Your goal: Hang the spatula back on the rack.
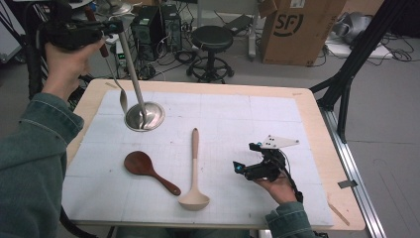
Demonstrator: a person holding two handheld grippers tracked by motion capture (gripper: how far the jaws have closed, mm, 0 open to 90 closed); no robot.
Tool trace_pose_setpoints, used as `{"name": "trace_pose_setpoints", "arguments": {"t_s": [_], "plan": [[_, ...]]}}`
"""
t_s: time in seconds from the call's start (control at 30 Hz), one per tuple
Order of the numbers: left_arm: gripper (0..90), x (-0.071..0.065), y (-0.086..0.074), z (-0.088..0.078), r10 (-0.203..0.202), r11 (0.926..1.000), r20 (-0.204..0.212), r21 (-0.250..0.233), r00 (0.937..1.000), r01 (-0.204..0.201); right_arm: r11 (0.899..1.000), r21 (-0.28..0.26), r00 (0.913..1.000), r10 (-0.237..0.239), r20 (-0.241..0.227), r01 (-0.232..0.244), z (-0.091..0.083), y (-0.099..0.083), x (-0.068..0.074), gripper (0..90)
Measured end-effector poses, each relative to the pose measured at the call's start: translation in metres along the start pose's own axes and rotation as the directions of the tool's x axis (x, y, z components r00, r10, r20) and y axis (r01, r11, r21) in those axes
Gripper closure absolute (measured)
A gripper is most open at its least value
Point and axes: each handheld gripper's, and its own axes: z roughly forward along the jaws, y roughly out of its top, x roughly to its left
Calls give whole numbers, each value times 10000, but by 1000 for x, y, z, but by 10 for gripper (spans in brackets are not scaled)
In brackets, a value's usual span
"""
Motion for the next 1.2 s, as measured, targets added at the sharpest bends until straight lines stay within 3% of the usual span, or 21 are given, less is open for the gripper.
{"name": "trace_pose_setpoints", "arguments": {"t_s": [0.9, 1.2], "plan": [[897, 34, -2, -25, -176, 9998, -662, -21, 9977, 175, 10000, 43, 10000, 22, 2, -22, 1, 0, -1, 13], [897, 38, -3, -29, -211, 9998, -519, -44, 9984, 209, 10000, 71, 10000, 25, -2, -25, 3, 0, -2, 13]]}}
